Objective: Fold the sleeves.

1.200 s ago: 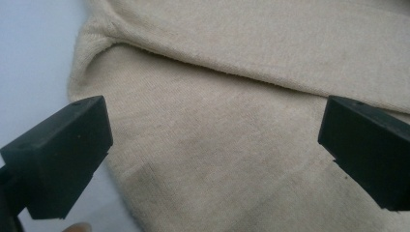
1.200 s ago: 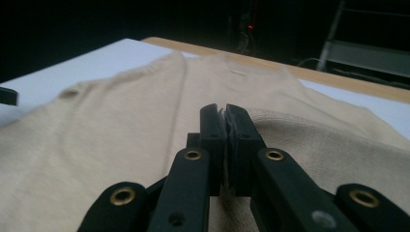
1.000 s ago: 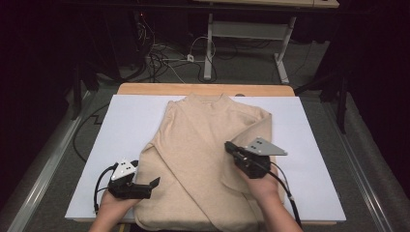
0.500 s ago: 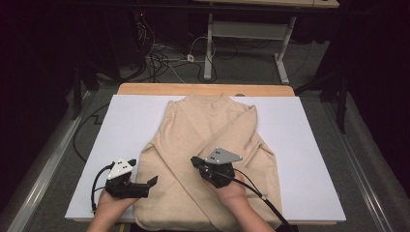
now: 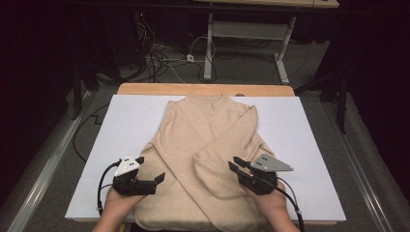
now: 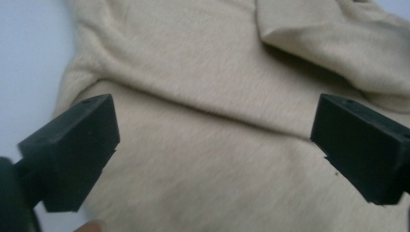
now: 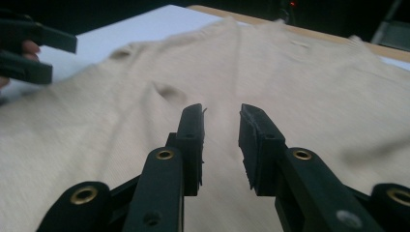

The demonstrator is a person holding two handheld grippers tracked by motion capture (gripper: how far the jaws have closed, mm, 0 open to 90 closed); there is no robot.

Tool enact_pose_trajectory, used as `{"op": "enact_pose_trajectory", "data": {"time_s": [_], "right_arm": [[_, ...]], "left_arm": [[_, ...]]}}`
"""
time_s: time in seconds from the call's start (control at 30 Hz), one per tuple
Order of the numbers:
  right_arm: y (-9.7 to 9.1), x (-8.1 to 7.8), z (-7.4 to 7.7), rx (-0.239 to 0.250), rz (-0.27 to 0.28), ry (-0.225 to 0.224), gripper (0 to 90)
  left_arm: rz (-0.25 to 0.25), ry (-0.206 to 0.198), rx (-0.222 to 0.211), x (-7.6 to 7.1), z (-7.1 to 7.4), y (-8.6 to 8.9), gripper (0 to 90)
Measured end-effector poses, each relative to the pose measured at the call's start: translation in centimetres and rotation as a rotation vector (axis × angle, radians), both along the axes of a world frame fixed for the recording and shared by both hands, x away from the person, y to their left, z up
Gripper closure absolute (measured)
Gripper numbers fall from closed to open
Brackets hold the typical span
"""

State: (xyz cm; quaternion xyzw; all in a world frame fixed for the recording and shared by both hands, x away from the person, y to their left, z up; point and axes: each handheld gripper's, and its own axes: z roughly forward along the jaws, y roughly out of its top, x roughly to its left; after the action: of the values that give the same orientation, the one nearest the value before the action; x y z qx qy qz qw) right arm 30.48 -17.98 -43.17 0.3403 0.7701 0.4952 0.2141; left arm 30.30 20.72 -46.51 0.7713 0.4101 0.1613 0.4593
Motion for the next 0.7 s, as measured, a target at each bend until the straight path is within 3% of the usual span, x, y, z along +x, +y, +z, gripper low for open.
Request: {"op": "enact_pose_trajectory", "data": {"time_s": [0.2, 0.37, 0.57, 0.67, 0.7], "right_arm": [[-4.6, -1.2, -1.1, -0.006, -0.074, 0.027, 71.4], [-6.2, -1.8, -2.4, 0.016, -0.097, 0.043, 71.4], [-7.0, -2.0, -3.1, 0.015, -0.104, 0.053, 71.4], [-7.1, -1.8, -3.3, 0.01, -0.106, 0.054, 71.4], [-7.0, -1.8, -3.3, 0.01, -0.106, 0.056, 71.4]], "left_arm": [[-0.053, -0.013, 0.005, 2.6, 1.3, -3.6, 21.0], [-0.117, 0.037, 0.017, 5.9, 1.1, -7.5, 36.3], [-0.171, 0.094, 0.108, 9.1, 1.3, -11.3, 46.9], [-0.21, 0.116, 0.205, 10.1, 1.0, -13.4, 50.0], [-0.218, 0.128, 0.212, 10.4, 0.8, -13.9, 52.6]]}}
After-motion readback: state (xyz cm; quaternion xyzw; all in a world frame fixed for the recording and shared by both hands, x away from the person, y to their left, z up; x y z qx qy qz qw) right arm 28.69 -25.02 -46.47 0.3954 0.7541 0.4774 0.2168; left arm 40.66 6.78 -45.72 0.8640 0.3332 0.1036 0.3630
